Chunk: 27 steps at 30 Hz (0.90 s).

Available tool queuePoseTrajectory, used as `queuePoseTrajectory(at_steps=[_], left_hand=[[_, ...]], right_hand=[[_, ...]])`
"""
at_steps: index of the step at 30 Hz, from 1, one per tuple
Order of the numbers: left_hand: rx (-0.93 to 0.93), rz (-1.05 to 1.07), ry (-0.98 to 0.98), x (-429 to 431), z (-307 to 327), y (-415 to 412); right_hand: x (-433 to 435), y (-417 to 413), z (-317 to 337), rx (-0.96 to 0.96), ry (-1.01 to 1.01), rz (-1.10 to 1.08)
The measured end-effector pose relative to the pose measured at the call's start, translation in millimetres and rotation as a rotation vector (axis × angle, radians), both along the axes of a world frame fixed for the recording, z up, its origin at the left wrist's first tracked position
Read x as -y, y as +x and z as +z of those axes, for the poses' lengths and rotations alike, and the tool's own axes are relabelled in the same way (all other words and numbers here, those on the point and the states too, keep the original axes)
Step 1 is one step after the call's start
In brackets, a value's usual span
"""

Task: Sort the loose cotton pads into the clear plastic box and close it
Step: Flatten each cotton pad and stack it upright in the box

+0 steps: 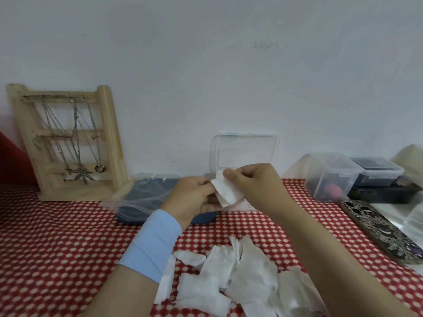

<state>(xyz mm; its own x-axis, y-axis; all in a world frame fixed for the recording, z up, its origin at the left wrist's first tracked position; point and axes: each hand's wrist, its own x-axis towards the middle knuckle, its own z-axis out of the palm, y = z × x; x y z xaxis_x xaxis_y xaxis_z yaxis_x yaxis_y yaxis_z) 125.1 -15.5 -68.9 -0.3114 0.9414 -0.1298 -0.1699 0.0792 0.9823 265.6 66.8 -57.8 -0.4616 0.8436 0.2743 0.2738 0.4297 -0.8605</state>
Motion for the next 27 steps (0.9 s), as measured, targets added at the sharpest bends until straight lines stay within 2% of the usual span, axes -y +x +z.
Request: queuePoseTrajectory(at_steps=[10, 13, 16, 18, 21, 23, 27], left_hand=[[0.120, -0.061, 0.020, 2, 6, 0], [0.029, -0.092, 0.044, 4, 6, 2], [-0.051, -0.063, 0.028, 3, 4, 1], [-0.120, -0.050, 0.011, 2, 4, -2], [-0.174, -0.073, 0.010, 2, 2, -8], [-0.158, -0.087, 0.015, 3, 2, -9], [-0.075, -0.002, 0.017, 0, 1, -6]], right_hand=[[6, -5, -8, 0.049, 0.228, -0.160], [9, -5, -7, 0.059, 0.238, -0.186], [6, -4, -5, 0.171, 0.258, -0.222], [0, 0, -4, 0.205, 0.130, -0.158], [-7, 12, 4, 0.127, -0.245, 0.073], [-10, 19, 7, 0.091, -0.355, 0.154], [-16, 21, 6, -0.025, -0.517, 0.161]])
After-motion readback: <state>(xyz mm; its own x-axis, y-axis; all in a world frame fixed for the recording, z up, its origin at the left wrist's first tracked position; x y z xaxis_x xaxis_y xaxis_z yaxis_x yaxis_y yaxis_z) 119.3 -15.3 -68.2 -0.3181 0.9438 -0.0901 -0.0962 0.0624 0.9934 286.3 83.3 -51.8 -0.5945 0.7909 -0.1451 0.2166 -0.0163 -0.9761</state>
